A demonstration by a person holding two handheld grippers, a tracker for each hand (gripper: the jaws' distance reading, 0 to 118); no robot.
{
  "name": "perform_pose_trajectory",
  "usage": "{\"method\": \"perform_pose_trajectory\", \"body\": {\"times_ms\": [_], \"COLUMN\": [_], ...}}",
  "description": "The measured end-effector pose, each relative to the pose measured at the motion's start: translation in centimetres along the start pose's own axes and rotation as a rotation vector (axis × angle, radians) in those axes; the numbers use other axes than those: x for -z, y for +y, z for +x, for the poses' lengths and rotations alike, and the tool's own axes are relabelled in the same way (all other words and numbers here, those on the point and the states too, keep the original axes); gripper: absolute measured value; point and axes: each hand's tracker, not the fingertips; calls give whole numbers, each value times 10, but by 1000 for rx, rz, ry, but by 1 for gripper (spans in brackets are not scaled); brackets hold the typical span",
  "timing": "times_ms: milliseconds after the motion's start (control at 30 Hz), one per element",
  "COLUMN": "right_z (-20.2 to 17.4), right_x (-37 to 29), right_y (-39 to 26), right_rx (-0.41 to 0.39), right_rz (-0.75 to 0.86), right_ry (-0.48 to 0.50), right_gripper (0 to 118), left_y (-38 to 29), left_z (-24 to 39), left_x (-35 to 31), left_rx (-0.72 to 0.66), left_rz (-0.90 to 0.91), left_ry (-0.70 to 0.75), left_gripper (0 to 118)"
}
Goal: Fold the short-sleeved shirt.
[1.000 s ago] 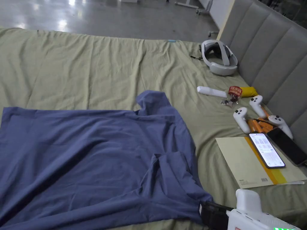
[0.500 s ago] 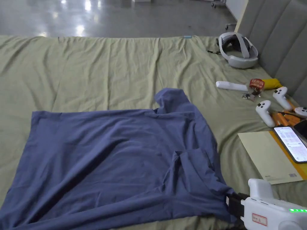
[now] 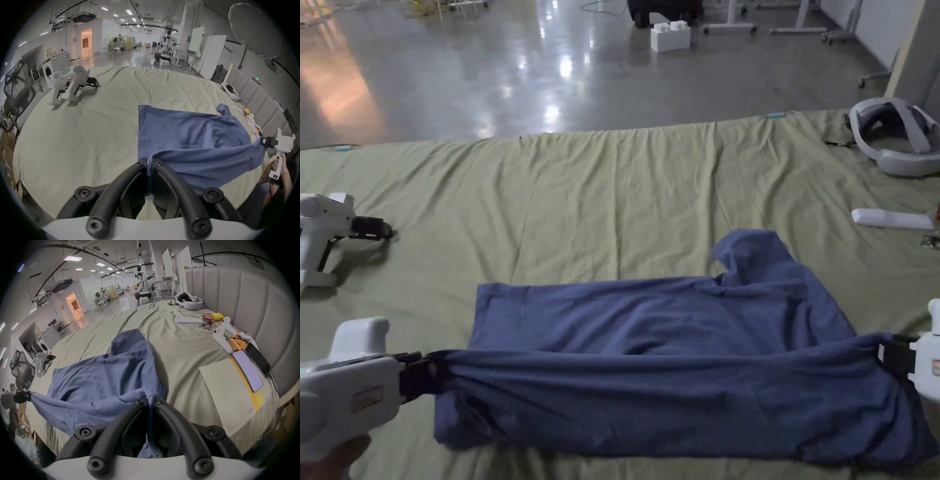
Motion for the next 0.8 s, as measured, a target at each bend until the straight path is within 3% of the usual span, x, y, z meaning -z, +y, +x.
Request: {"method": "perform_pose_trajectory", "body": {"times_ms": [233,267,300,333,367,433,467,500,600,700,800], "right_z": [-19,-21,-22,-23,-20,-17,-19,-17,-26,-42,-56], "right_x": [89,98,102,107,110,107,98,86,31,-51,-130], "right_y": [30,29,25,22,21,17,16,17,14,1,-21], "right_rx": [-14,-28,-39,-52,-54,-41,-38,-40,-55,-110,-149], "right_rz": [-129,-147,-150,-156,-165,-184,-168,-120,-17,188,402], "right_ry": [-52,-59,-67,-71,-71,-49,-55,-54,-19,30,46], "right_gripper": [9,16,38,38,49,100,106,103,103,103,103], "left_y": [25,24,22,20,17,14,11,8,-27,-26,-63], "left_z": [-2,-4,-6,-14,-19,-29,-30,-32,-30,-31,-7], "left_x": [102,108,111,119,119,112,96,81,-13,-90,-169], "left_rx": [-9,-21,-31,-45,-58,-75,-89,-93,-81,-181,-146], "left_rz": [-116,-118,-117,-121,-114,-111,-58,-14,317,373,536], "left_ry": [32,34,31,30,25,1,-17,-15,-61,-67,-76], "left_gripper": [10,20,46,46,58,104,105,105,106,107,107]}}
